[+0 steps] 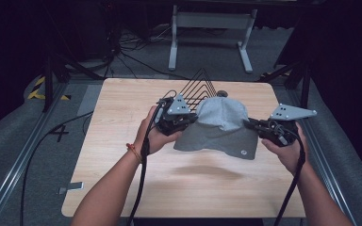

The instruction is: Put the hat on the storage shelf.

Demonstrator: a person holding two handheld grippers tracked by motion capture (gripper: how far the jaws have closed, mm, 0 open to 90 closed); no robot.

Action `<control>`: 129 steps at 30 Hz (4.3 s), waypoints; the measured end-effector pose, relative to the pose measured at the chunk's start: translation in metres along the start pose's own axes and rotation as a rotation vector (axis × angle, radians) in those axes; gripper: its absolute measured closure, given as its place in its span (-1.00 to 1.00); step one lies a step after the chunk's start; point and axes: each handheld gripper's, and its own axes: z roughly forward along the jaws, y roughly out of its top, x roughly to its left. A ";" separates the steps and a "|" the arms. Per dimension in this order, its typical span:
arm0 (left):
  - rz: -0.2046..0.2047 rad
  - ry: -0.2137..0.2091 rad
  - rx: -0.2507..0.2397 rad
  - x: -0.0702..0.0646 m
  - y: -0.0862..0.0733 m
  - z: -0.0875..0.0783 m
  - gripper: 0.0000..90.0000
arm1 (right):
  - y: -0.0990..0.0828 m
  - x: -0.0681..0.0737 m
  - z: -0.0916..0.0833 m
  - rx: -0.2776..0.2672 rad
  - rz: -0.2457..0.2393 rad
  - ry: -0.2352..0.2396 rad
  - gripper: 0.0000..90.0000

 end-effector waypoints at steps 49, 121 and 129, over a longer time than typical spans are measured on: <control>-0.158 0.261 -0.111 0.114 0.071 -0.012 0.89 | 0.144 -0.070 0.051 -0.075 -0.077 -0.190 0.88; -0.180 0.098 -0.159 0.089 0.029 -0.033 0.89 | 0.116 -0.050 0.041 -0.038 -0.102 -0.098 0.88; -0.154 0.136 -0.080 0.089 0.017 -0.015 0.89 | 0.107 -0.046 0.049 -0.006 -0.108 -0.095 0.88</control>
